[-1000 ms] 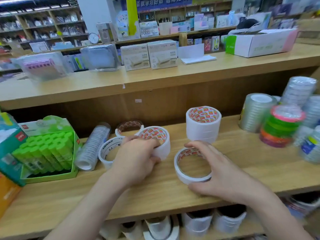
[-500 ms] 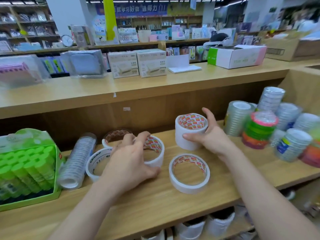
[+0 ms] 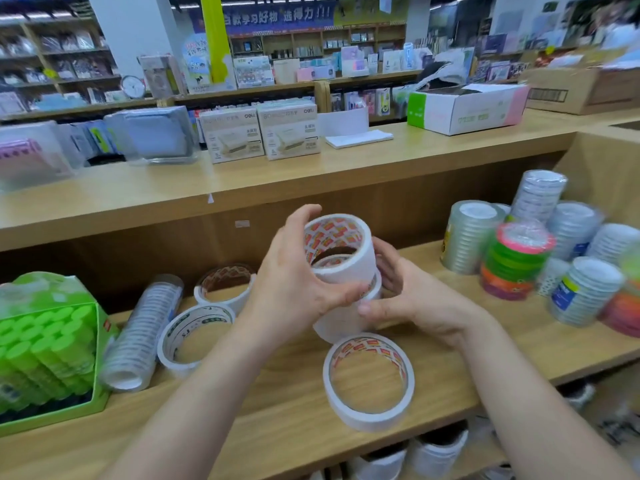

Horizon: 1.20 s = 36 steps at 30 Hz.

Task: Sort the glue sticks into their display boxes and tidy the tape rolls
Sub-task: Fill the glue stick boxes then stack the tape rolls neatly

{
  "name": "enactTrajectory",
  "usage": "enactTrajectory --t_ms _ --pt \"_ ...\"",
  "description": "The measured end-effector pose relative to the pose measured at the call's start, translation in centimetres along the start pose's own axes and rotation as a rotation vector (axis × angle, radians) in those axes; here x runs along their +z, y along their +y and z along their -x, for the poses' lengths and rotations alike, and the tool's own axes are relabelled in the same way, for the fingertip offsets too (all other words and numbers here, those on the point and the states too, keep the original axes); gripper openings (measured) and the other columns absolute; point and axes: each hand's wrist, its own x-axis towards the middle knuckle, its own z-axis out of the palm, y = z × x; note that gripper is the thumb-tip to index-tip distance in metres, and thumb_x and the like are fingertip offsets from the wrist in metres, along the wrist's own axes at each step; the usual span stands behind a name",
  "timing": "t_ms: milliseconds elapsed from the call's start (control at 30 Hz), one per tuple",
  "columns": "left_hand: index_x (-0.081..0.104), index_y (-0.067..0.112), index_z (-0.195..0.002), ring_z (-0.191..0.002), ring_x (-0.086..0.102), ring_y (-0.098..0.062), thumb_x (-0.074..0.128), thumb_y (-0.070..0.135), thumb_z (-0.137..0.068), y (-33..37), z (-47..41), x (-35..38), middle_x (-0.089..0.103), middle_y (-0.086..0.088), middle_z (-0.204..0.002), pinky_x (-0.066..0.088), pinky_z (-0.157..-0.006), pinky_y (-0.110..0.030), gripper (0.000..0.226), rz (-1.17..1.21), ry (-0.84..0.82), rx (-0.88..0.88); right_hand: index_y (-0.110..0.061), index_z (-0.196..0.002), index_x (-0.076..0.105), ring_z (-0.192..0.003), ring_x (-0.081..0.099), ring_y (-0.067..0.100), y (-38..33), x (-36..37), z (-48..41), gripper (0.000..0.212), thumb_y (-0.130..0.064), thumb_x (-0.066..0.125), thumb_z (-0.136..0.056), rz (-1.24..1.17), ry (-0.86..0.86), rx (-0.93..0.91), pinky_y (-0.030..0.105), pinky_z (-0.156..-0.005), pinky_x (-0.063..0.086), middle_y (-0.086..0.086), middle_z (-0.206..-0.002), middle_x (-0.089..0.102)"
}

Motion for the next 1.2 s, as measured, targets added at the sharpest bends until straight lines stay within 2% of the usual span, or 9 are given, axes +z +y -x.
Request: enactTrajectory --t_ms 267,433,533,700,800,900,1033,1100,1200 --pt "0.011 0.042 -0.149 -0.124 0.046 0.008 0.094 0.043 -0.047 -2.0 0.3 1.1 0.048 0.021 -0.137 0.038 -0.110 -0.030 0.131 0.250 -0.144 -0.156 -0.023 -0.137 0.044 -0.123 0.052 -0.002 0.4 -1.1 0.5 0.089 -0.016 0.083 -0.057 0.006 0.115 -0.099 0.016 -0.096 0.045 -0.013 -0.132 0.056" --pt "0.016 0.038 -0.150 -0.118 0.048 0.013 0.092 0.027 -0.048 -1.9 0.8 0.9 0.052 0.023 -0.130 0.041 -0.102 -0.016 0.128 0.267 -0.117 -0.153 -0.032 -0.118 0.055 -0.115 0.059 0.002 0.7 -0.7 0.3 0.076 -0.019 0.085 -0.049 -0.011 0.188 -0.165 0.022 -0.088 0.052 -0.014 -0.118 0.064" --pt "0.019 0.038 -0.149 -0.107 0.046 0.025 0.093 0.028 -0.051 -2.0 0.9 0.9 0.050 0.036 -0.116 0.036 -0.089 0.001 0.123 0.175 -0.089 -0.119 -0.037 -0.111 0.057 -0.115 0.060 0.002 0.6 -0.6 0.3 0.071 -0.025 0.085 -0.047 0.014 0.194 -0.178 0.028 -0.091 0.053 -0.017 -0.115 0.066" --pt "0.015 0.038 -0.149 -0.102 0.043 0.029 0.090 0.038 -0.056 -1.8 1.2 0.8 0.048 0.035 -0.113 0.031 -0.086 0.005 0.120 0.054 -0.075 -0.085 -0.037 -0.126 0.049 -0.124 0.054 0.006 0.3 -0.4 0.8 0.083 -0.030 0.085 -0.051 0.054 0.171 -0.166 0.026 -0.091 0.053 -0.015 -0.130 0.057" --pt "0.012 0.037 -0.150 -0.111 0.046 0.018 0.089 0.039 -0.057 -1.7 1.5 0.9 0.048 0.027 -0.121 0.034 -0.092 -0.001 0.121 0.063 -0.069 -0.097 -0.044 -0.146 0.026 -0.131 0.045 0.005 -0.1 -0.1 0.9 0.112 -0.046 0.089 -0.053 0.147 0.103 -0.150 0.033 -0.098 0.051 -0.012 -0.147 0.043" --pt "0.008 0.038 -0.151 -0.116 0.045 0.012 0.089 0.030 -0.059 -1.4 1.6 0.7 0.047 0.023 -0.126 0.034 -0.093 -0.004 0.123 0.092 -0.107 -0.132 -0.053 -0.145 0.015 -0.130 0.041 -0.002 -0.4 0.7 0.9 0.115 -0.048 0.087 -0.055 0.212 0.122 -0.178 0.033 -0.104 0.046 -0.017 -0.147 0.038" --pt "0.000 0.030 -0.153 -0.098 0.040 0.034 0.084 0.011 -0.068 -1.2 1.5 0.4 0.042 0.024 -0.124 0.029 -0.080 0.008 0.121 0.202 -0.202 -0.180 -0.054 -0.141 0.025 -0.128 0.045 -0.001 -0.1 1.3 0.8 0.106 -0.042 0.088 -0.056 0.194 0.167 -0.219 0.030 -0.101 0.047 -0.023 -0.139 0.045" --pt "-0.004 0.031 -0.152 -0.106 0.042 0.028 0.085 0.010 -0.068 -1.4 1.5 0.4 0.044 0.020 -0.129 0.032 -0.090 0.003 0.124 0.264 -0.219 -0.204 -0.051 -0.139 0.030 -0.123 0.049 -0.001 0.0 1.5 0.8 0.102 -0.039 0.088 -0.055 0.186 0.197 -0.233 0.022 -0.094 0.049 -0.019 -0.135 0.049" --pt "-0.005 0.036 -0.152 -0.126 0.045 0.002 0.088 0.014 -0.065 -1.7 1.6 0.7 0.048 0.007 -0.139 0.036 -0.109 -0.025 0.128 0.324 -0.171 -0.242 -0.047 -0.138 0.034 -0.116 0.052 -0.007 -0.4 1.8 1.0 0.101 -0.034 0.088 -0.054 0.197 0.246 -0.243 0.015 -0.089 0.050 -0.015 -0.132 0.052"
